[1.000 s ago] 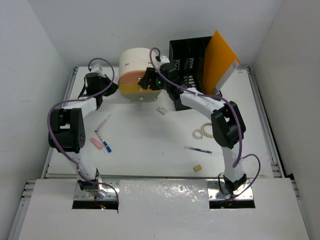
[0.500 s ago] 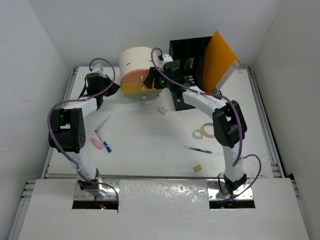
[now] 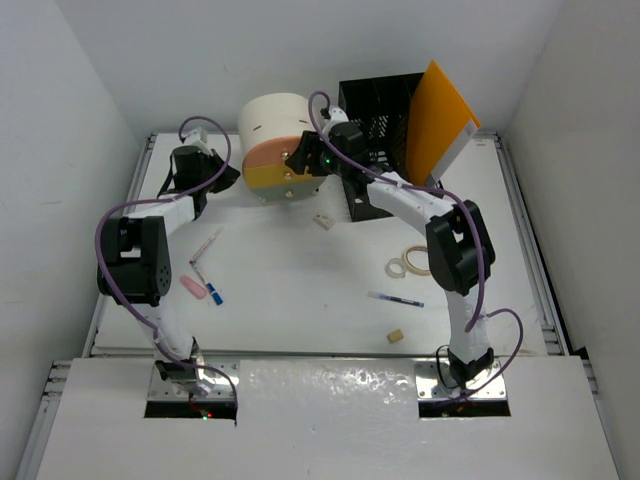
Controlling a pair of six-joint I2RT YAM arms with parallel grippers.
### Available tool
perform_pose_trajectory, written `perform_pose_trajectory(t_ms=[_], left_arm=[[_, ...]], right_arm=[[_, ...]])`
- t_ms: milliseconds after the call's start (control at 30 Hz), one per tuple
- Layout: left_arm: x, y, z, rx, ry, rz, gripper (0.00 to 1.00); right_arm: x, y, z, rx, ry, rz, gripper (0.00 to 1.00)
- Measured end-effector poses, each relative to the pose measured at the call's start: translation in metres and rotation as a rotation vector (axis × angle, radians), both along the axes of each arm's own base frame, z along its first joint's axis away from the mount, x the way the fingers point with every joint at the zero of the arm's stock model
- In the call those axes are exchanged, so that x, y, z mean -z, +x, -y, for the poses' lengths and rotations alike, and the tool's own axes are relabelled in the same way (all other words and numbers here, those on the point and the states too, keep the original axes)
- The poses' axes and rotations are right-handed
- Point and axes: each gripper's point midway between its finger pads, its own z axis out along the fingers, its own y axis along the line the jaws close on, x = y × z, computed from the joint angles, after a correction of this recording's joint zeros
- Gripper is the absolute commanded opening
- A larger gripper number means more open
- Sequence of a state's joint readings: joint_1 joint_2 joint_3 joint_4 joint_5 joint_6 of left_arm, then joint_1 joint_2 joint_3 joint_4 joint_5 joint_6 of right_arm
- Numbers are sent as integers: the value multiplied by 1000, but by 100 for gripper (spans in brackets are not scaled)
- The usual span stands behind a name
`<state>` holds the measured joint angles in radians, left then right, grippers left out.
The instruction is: Organize the desk
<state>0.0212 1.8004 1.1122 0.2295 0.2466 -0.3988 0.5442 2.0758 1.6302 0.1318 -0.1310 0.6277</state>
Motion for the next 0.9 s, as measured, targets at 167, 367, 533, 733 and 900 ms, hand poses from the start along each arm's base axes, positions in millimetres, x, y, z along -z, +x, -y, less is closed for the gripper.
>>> perform_pose_trajectory(t_ms=[167, 367, 533, 733, 900], left_arm=[[0, 0, 0, 0, 0, 0, 0], [1, 0, 0, -2, 1, -2, 0], [3, -2, 0, -2, 1, -6, 0], [3, -1, -3, -14, 7, -3, 0], [3, 0, -3, -16, 8, -2, 0]], right_arm=[[-11, -2, -8, -17, 57, -10, 58], [-36, 1, -18, -31, 136, 10, 51], [-43, 6, -31, -50, 174, 7, 46], [-29, 10, -38, -51, 162, -16, 41], [-16, 10, -34, -20, 117, -37, 39]])
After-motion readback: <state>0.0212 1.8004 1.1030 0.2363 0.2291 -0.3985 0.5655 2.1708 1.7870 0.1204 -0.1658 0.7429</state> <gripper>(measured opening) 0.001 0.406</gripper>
